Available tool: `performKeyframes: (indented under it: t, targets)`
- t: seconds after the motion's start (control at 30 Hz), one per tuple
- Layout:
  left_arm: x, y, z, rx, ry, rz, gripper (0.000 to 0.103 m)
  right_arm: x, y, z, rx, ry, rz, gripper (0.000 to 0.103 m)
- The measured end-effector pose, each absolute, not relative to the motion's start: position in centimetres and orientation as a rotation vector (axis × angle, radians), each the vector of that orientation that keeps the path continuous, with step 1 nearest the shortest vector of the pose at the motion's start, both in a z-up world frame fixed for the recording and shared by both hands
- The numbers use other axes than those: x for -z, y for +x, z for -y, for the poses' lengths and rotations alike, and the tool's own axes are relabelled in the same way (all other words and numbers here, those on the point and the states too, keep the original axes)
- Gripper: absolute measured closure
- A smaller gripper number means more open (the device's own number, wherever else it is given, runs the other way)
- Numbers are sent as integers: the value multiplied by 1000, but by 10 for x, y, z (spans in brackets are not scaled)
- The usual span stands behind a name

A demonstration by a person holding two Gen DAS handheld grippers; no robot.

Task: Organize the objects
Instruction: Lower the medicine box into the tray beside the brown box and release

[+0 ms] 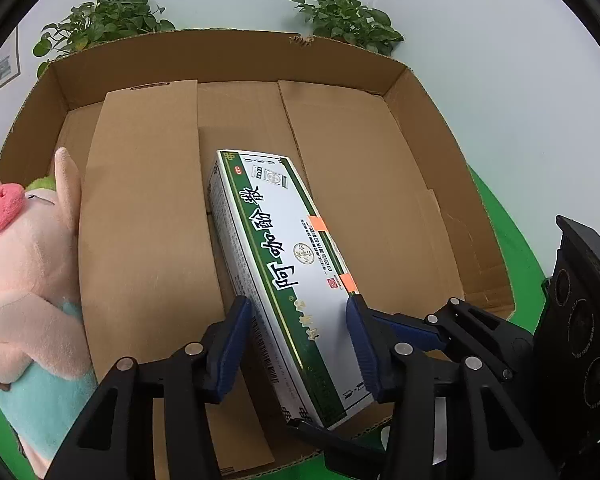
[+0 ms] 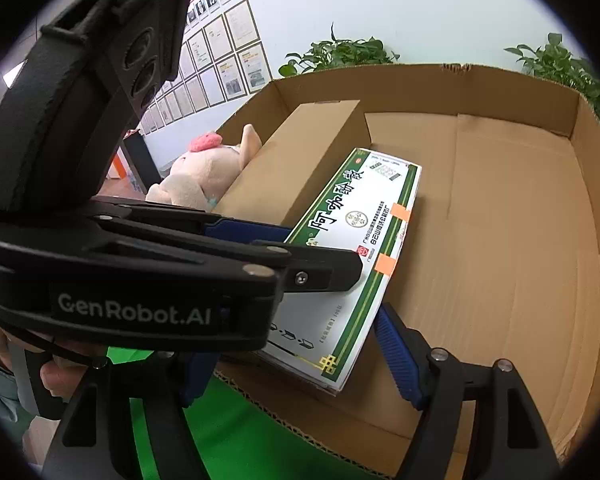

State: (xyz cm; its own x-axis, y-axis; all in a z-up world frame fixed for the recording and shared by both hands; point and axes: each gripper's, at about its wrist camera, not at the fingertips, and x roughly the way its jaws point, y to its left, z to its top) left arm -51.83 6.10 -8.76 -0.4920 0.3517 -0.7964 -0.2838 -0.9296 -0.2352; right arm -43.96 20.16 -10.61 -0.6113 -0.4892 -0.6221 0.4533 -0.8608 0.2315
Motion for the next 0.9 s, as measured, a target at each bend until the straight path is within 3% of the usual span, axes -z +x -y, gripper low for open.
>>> performKeyframes:
  t: [0.2,0.9]
  targets:
    - [83,-511,-57,-2452,-1321,87,67,109,-445,-199,2386,993,66,30]
    - [62,-479,-15,-2525,-1264,122,67,122,-455,-181,2368,1121,10,27]
